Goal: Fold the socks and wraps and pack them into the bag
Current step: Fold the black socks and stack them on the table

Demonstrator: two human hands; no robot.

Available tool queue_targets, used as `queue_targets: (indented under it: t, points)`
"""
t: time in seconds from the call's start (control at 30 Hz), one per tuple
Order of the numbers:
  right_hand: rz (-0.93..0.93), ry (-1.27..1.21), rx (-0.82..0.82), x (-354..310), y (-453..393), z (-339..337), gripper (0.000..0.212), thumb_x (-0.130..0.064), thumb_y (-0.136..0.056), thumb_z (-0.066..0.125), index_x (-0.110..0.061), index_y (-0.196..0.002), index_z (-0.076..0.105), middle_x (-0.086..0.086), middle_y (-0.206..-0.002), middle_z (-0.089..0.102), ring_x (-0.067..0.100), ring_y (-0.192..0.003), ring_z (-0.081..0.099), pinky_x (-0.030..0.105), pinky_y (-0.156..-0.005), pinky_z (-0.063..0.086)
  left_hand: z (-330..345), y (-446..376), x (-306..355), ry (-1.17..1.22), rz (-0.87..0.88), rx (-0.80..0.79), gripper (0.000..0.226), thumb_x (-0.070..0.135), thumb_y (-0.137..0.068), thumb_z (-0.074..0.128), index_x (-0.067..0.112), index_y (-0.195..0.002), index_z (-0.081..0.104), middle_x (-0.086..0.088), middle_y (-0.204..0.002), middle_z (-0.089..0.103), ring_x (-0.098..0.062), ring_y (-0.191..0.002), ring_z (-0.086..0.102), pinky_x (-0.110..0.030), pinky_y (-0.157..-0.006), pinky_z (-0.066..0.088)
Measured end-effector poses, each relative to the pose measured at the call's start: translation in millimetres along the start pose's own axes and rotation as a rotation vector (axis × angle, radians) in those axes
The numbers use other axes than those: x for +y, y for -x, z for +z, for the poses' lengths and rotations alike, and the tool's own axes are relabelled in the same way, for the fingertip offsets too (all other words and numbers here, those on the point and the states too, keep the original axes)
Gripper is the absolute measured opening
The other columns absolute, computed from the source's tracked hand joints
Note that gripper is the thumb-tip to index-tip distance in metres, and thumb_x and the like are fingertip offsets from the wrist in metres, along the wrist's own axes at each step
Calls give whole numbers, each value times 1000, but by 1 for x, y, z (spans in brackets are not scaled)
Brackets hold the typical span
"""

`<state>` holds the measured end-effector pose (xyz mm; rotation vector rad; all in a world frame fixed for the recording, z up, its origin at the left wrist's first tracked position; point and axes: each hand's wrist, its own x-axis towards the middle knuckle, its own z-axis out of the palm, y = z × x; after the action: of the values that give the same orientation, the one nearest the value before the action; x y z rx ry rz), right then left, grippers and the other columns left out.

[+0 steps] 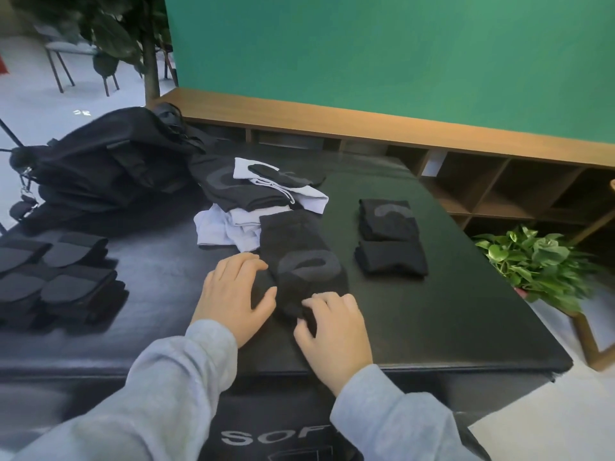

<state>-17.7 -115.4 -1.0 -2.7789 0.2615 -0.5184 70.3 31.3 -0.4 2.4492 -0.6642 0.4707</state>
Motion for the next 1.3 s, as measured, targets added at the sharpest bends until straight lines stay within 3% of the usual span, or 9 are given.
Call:
queue_targets:
  t: [0.13,0.33,0.43,0.57,0.67,0.73,0.83,1.03,1.3]
  points:
    - [-20,-8,46,-1,9,-3,29,-40,-78,45,-27,-84,69,-15,-81,64,13,-76,56,24,-66,44,-3,13,4,-17,138,-43,45,47,-76,43,25,-114,53,2,-130,45,-16,-117,38,-37,-95,37]
    - [-56,-69,64,2,14,-7,27,-48,-78,44,-33,-85,66,-21,-84,60,8,-90,55,28,-88,36,-6,44,10,-153,358,-172,40,48,-76,46,22,-102,63,8,-115,61,-12,-114,46,-30,-91,35]
    - [-83,-137,26,6,15,-8,41,-54,-78,40,-30,-101,63,-18,-99,59,7,-105,50,30,-102,31,-8,53,10,-126,289,-201,35,47,-79,42,26,-98,63,13,-110,64,-8,-109,56,-29,-88,49]
    - [-86,-186,-45,14,18,-15,54,-60,-79,46,-29,-122,53,-16,-123,50,4,-122,37,23,-105,25,-7,57,8,-16,217,-199,19,30,-86,50,23,-98,63,8,-112,65,-14,-111,59,-35,-89,50]
    - [-114,-155,-173,25,17,-25,64,-59,-82,55,-32,-138,37,-19,-140,38,1,-137,21,21,-110,11,-11,55,9,115,40,-202,21,19,-92,52,19,-112,59,10,-124,57,-10,-116,53,-22,-96,39]
    - [-128,-128,-260,31,16,-30,70,-59,-82,56,-33,-142,31,-19,-144,34,1,-140,15,21,-112,5,-17,54,11,242,-100,-202,23,21,-95,46,24,-117,53,17,-118,55,0,-106,53,-12,-88,37]
    - [-166,-135,-281,37,18,-28,58,-53,-85,58,-36,-138,39,-21,-143,38,-3,-138,19,22,-116,5,-21,51,11,365,-196,-210,17,20,-95,44,30,-107,51,15,-105,59,2,-95,55,-10,-79,38]
    - [-154,-169,-171,37,18,-20,30,-29,-88,62,-36,-117,61,-24,-132,49,-2,-131,34,19,-111,13,-26,53,9,480,-177,-246,43,14,-85,61,49,-105,47,24,-111,58,1,-113,51,-20,-99,38]
    - [-44,-309,-158,32,11,-30,33,-36,-87,61,-39,-119,58,-39,-98,45,-8,-105,39,18,-98,29,-27,46,14,421,-281,-266,18,35,-88,58,30,-105,60,15,-106,63,-6,-105,55,-27,-95,45]
